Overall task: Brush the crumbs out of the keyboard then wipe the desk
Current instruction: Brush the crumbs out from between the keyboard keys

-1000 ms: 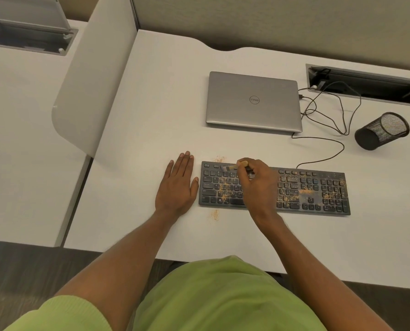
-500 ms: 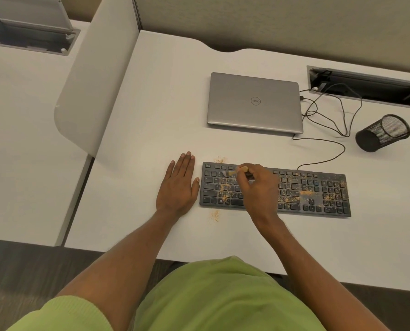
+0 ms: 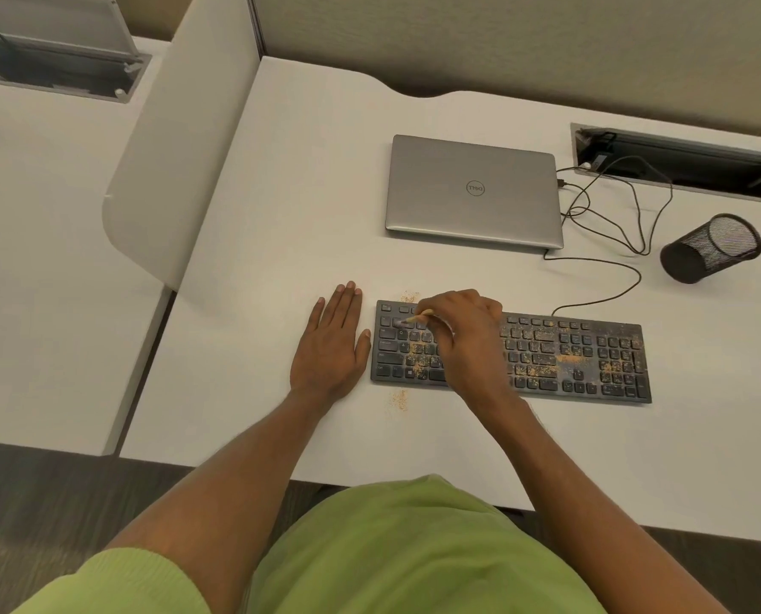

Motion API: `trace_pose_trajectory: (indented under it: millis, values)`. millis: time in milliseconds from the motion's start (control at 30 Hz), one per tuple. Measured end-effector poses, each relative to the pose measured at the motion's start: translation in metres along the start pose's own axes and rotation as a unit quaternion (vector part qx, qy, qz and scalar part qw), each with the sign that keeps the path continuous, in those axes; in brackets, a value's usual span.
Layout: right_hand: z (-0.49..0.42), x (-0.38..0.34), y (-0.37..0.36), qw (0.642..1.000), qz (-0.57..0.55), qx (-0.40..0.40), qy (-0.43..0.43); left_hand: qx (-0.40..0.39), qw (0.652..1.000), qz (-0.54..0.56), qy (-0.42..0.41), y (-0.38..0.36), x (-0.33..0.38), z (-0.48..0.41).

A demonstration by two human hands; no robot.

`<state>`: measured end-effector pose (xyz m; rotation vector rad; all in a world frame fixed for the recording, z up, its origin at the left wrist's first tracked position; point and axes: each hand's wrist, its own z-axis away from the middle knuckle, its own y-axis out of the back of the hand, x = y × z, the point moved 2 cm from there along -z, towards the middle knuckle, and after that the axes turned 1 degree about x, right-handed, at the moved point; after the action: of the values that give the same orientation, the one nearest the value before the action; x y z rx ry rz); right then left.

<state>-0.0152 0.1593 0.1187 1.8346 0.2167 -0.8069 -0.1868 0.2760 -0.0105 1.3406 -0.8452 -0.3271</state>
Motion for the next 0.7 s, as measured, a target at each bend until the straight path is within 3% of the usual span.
trace_pose_trajectory:
  millis: [233,500,700]
  values:
    - [0.005,0.018,0.018,0.995,0.084,-0.005,-0.052,0.001,1.000,-0.002,-0.001,-0.001,-0.001,0.000]
    - [-0.001,0.000,0.016,0.999,0.014,0.015,-0.028,-0.001,1.000,-0.001,0.001,0.000,0.001,0.001]
    - [0.004,0.018,0.023,0.994,0.079,-0.008,-0.069,-0.001,1.000,-0.005,0.002,0.000,0.000,0.001]
